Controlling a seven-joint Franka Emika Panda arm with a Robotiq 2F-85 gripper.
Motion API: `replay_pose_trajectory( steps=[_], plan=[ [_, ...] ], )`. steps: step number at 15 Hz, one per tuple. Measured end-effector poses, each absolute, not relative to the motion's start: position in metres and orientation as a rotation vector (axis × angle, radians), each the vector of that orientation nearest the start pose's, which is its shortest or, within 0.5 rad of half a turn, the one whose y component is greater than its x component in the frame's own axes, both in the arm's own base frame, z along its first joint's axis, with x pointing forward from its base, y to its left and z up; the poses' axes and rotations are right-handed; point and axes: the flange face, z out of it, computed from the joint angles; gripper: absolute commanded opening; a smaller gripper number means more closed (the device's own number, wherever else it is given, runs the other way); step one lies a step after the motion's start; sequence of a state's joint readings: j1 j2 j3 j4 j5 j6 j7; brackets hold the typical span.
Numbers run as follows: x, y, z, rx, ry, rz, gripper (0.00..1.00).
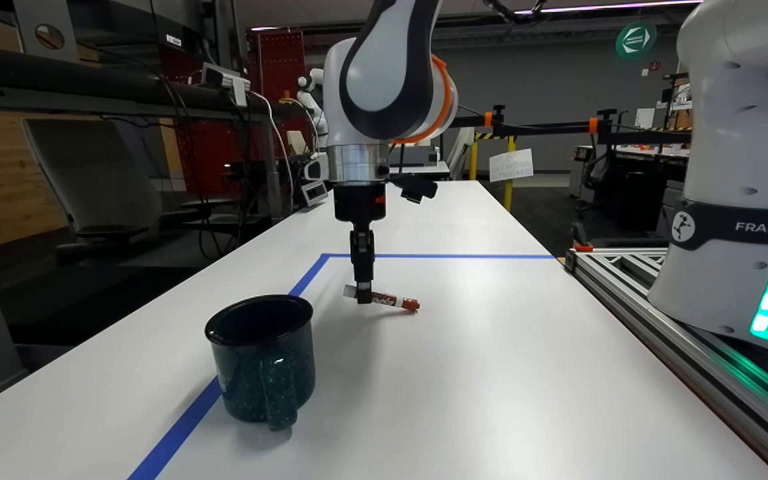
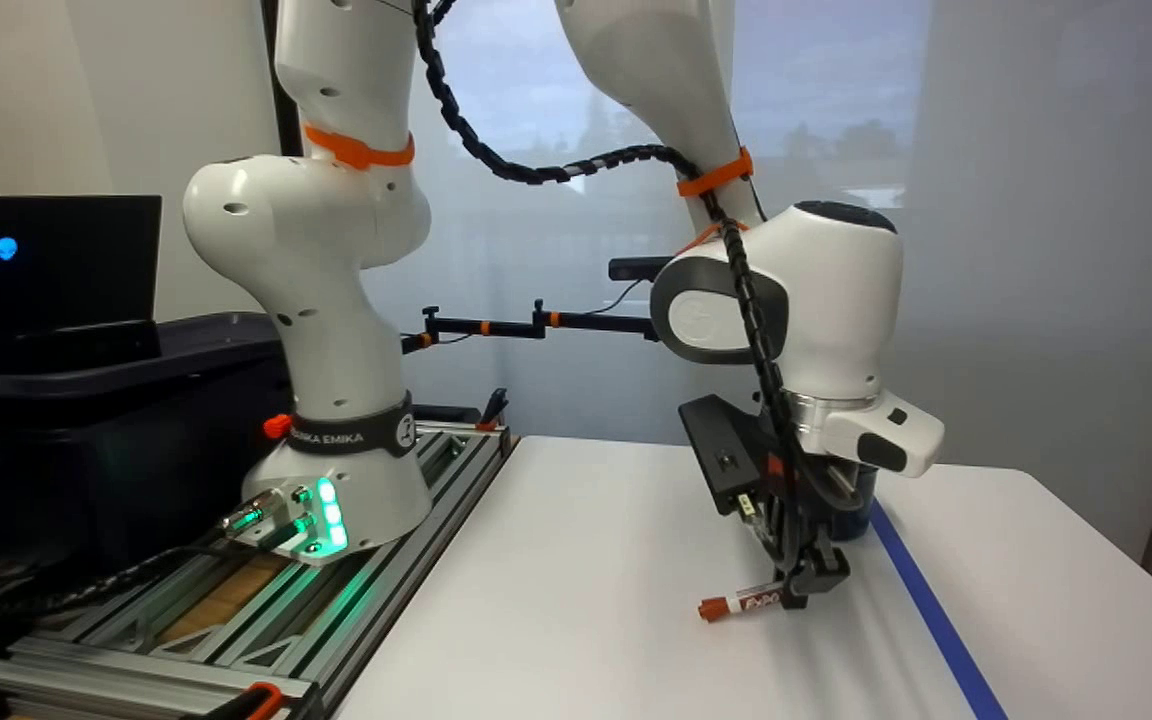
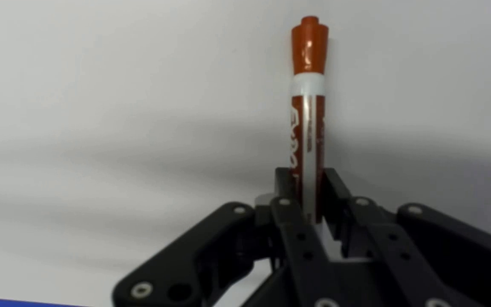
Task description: Remove the marker from the cup
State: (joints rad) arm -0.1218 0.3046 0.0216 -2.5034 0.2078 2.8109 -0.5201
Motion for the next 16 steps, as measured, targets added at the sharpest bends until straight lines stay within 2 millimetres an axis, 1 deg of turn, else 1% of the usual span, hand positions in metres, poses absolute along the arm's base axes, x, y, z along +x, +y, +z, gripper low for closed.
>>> replay_pose_trajectory(
  steps=[2,3,4,7,8,10,11,13,16],
  plan=[
    [0.464,-0.051,0.166,-3.061,-0.369,-0.076,0.05],
    [0.465,-0.049,0.164,-3.063,-0.382,-0.087,0.46],
    [0.465,-0.048,0.161,-3.064,-0.392,-0.091,0.47],
    [0.462,-0.047,0.151,-3.065,-0.41,-0.071,0.67],
    [0.462,-0.047,0.15,-3.067,-0.41,-0.07,0.76],
    [0.464,-0.048,0.154,-3.07,-0.406,-0.084,0.91],
    [0.466,-0.048,0.16,-3.072,-0.394,-0.1,0.98],
    [0.471,-0.048,0.179,-3.077,-0.345,-0.129,1.0],
    [0.473,-0.046,0.22,-3.073,-0.247,-0.122,1.0]
  ],
)
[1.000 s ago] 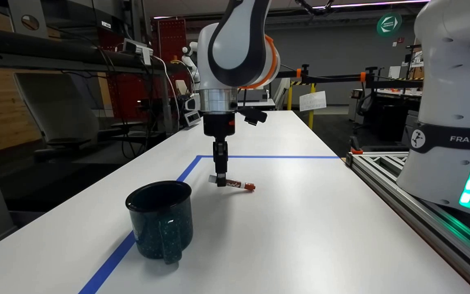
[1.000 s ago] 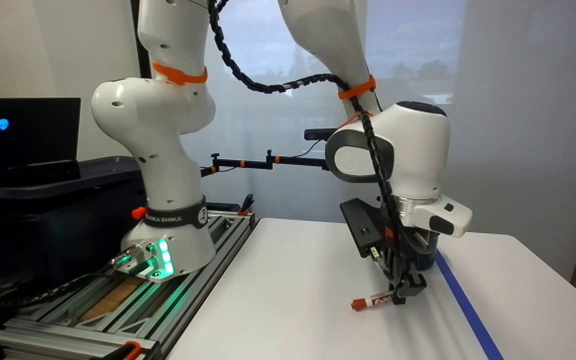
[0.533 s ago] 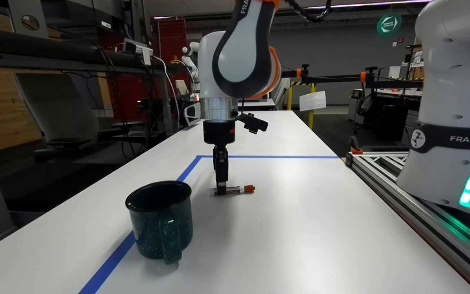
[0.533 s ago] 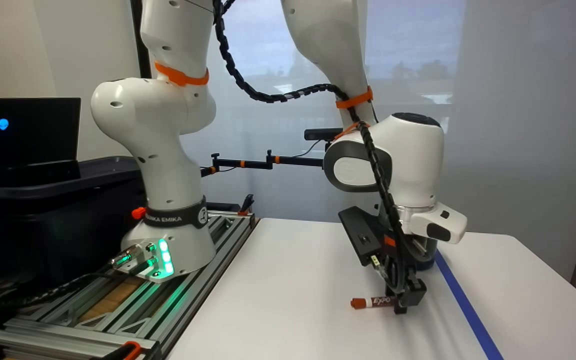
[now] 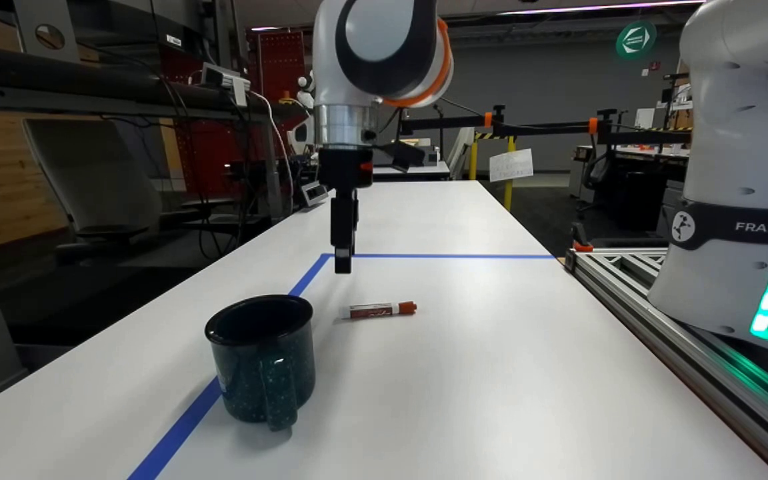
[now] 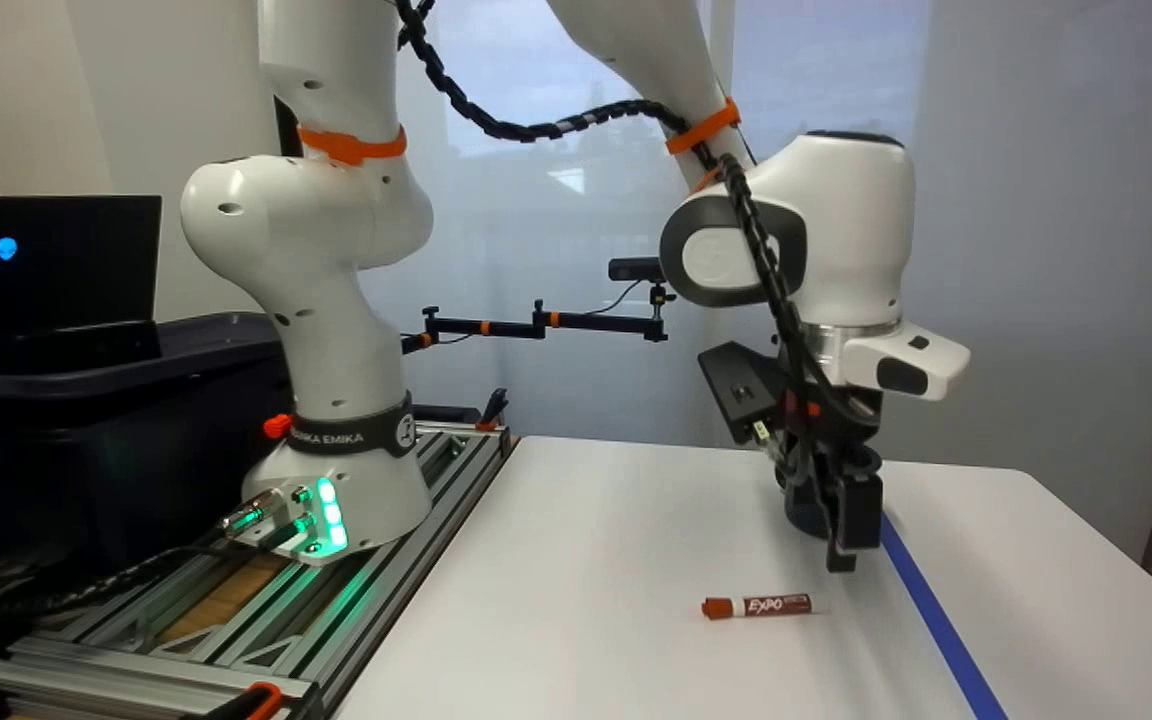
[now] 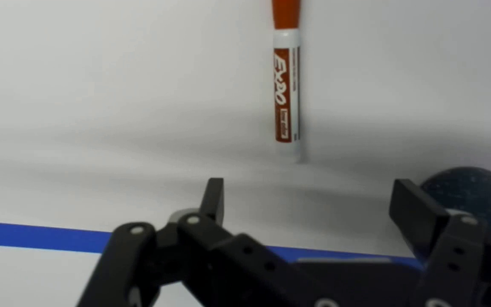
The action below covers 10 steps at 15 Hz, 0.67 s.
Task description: Remove the marker from the cup
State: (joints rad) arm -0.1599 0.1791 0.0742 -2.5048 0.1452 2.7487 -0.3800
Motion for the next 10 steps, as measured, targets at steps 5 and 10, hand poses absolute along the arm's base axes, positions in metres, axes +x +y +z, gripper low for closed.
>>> replay_pose_trajectory(
  steps=[5,10],
  plan=[
    [0.461,-0.038,0.296,-3.069,-0.05,-0.02,1.0],
    [0.446,-0.028,0.361,-3.197,-0.037,0.007,1.0]
  ],
)
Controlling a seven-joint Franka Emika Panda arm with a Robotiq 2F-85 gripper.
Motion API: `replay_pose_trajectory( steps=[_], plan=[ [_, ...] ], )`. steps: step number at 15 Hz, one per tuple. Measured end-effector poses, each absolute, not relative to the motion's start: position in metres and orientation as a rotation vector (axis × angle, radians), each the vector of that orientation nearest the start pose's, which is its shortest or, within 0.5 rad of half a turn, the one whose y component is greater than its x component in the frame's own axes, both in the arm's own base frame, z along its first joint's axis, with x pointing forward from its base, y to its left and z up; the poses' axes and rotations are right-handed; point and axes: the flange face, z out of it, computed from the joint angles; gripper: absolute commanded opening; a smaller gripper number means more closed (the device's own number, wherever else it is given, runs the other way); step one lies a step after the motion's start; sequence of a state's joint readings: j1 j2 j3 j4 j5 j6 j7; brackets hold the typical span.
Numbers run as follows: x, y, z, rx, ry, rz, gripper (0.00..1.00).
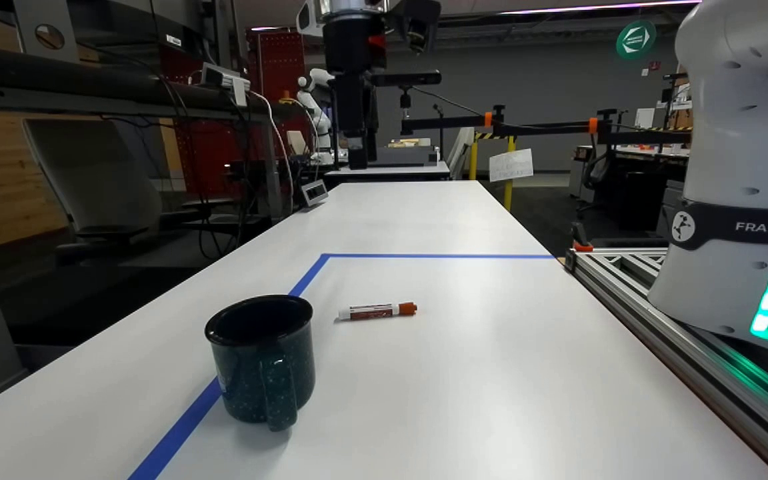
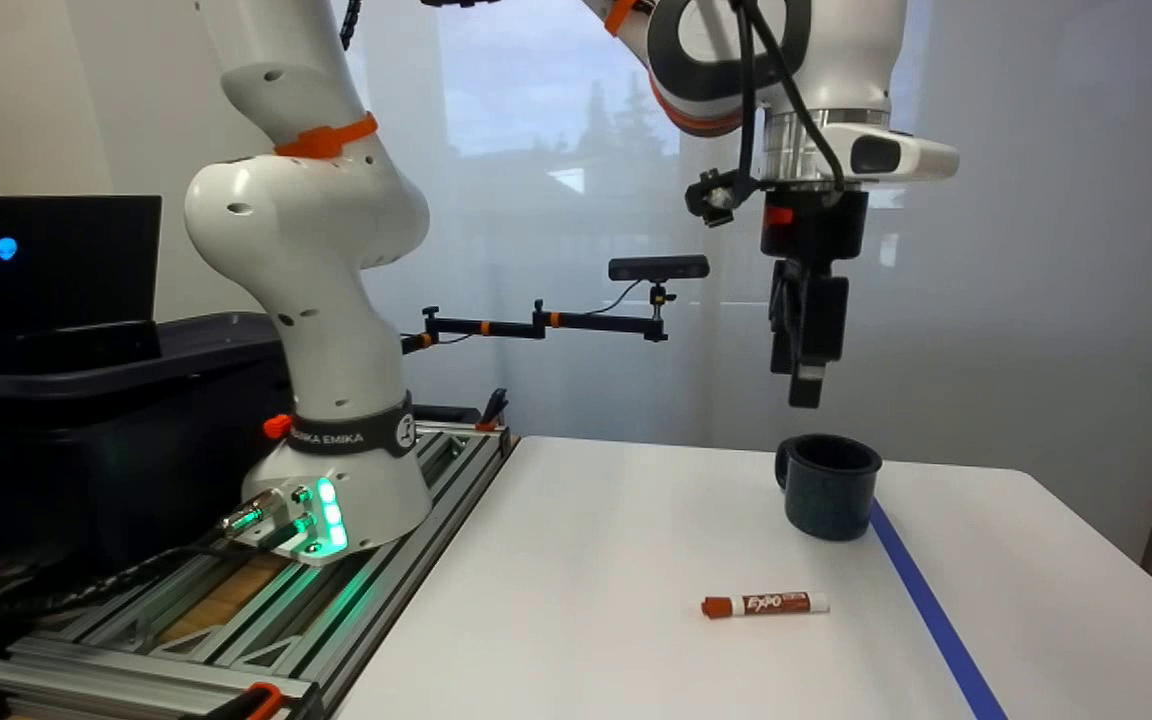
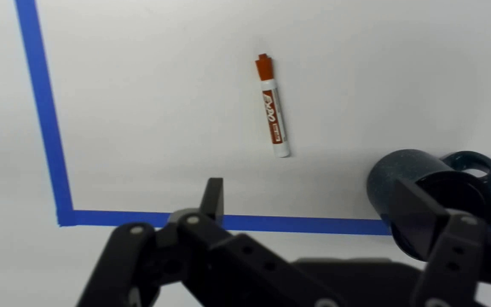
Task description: Remove the marker from the cup
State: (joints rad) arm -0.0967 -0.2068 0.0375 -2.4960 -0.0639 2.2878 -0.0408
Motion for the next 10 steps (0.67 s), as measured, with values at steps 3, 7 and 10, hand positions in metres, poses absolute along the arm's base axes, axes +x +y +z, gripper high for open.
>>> replay_pose_trajectory(
  steps=[3,7,10],
  plan=[
    [0.4457,-0.028,0.3633,-3.202,-0.031,0.004,1.0],
    [0.446,-0.0296,0.3582,-3.201,-0.027,0.021,1.0],
    [0.446,-0.0296,0.3582,-3.201,-0.026,0.021,1.0]
  ],
)
